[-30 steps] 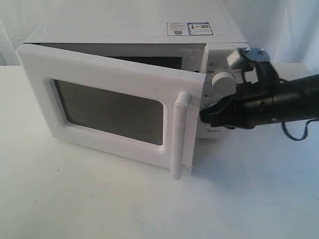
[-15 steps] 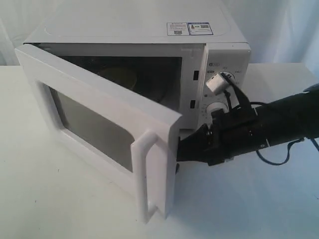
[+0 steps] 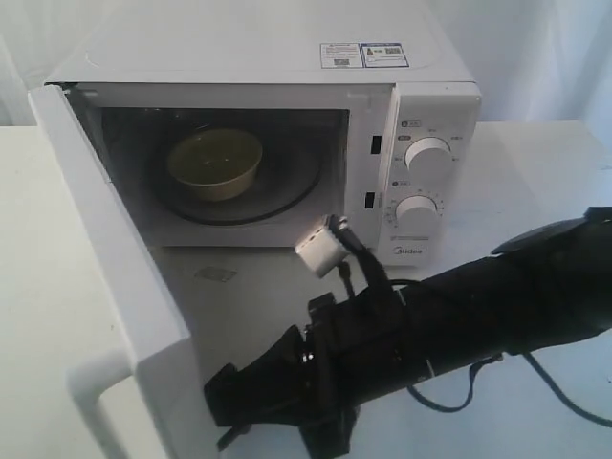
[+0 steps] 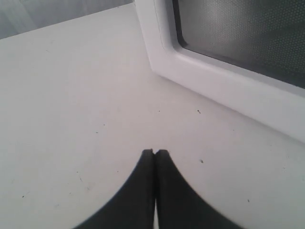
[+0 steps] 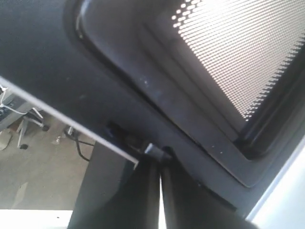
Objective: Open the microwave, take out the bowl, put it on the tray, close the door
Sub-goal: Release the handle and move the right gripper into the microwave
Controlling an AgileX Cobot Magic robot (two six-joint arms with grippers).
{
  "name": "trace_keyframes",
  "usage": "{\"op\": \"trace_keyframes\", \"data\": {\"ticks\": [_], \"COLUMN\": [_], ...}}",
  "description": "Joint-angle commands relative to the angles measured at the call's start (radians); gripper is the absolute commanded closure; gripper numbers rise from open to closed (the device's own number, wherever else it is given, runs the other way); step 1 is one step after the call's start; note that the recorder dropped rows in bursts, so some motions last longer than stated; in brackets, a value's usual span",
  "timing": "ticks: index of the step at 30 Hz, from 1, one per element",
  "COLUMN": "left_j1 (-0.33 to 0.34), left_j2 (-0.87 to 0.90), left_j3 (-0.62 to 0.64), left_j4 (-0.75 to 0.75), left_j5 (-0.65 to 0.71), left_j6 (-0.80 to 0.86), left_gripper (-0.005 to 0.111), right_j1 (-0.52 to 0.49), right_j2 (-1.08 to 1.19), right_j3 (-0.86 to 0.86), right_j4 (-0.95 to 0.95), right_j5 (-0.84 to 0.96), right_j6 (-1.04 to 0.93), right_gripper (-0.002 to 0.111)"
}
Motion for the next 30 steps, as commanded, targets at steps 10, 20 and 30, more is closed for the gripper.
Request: {"op": "trace_keyframes", "data": {"ticks": [10,20,30], "left_j1": [0.000,0.000,0.000], "left_j2": [-0.003,-0.003,-0.003], "left_j3": [0.003,0.003,0.003], "left_j4": [-0.006,-0.006,-0.006], "left_j5": [0.001,0.001,0.001], "left_j6": [-0.005,-0.005,-0.005], "left_gripper": [0.107,0.107,0.107], "right_j1": [0.175,0.175,0.177], "right_j2": [-0.007,-0.034,-0.051], "right_j3": [-0.009,-0.060,-0.120], "right_j4": [0.130,0.060,-0.110], "right_j5": [-0.123,-0.538,-0.759], "right_j6": [-0.081,-0.194,-0.384], "right_gripper": [0.108,0.108,0.094]}}
